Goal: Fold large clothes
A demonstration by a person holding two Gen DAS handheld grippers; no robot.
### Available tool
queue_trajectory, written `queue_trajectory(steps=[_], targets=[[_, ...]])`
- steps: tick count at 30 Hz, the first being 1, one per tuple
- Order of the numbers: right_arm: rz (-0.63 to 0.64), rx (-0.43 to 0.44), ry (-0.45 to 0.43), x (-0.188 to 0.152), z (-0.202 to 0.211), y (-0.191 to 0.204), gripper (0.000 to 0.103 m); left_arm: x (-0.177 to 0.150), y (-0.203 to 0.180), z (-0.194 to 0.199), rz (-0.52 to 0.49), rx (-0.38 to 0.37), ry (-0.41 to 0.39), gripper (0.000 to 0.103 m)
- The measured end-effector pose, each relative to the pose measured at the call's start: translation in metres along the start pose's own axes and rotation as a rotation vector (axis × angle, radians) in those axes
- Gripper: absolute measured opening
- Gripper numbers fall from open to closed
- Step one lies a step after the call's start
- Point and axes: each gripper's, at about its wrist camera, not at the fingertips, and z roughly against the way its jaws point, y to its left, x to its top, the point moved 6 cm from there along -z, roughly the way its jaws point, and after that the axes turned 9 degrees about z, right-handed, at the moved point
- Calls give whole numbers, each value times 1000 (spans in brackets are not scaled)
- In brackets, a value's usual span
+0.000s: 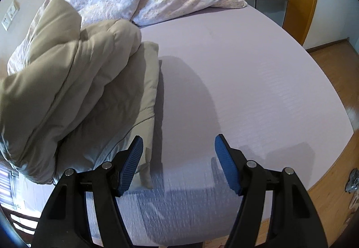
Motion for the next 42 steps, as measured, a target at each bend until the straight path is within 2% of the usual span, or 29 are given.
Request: queue_trajectory(steps=[6,9,14,18,26,31,35,38,40,42], targets=[[-5,-10,-16,6,10,0,68,13,42,17,52,100,-46,79],[-14,-17,-27,12,12,-5,68,18,74,19,84,174,-60,79],[-34,-26,-48,16,21,-9,68,22,129,14,160,282,-60,79],[-47,-34,-54,16,24,-13,68,18,154,3,203,310,-29,79],[-59,-42,-64,22,28,-16,68,11,148,-15,180,288,4,79],[-74,-33,-118,38,46,-15,68,3,133,-34,124,297,38,81],[-62,7,-194,62,72,-3,68,-7,120,-51,74,304,60,82],[-14,75,-229,81,84,21,68,-10,117,-61,68,308,72,83],[37,127,-227,92,83,47,62,-9,118,-64,71,308,76,83],[74,156,-212,99,77,65,53,-10,119,-64,72,304,79,83]])
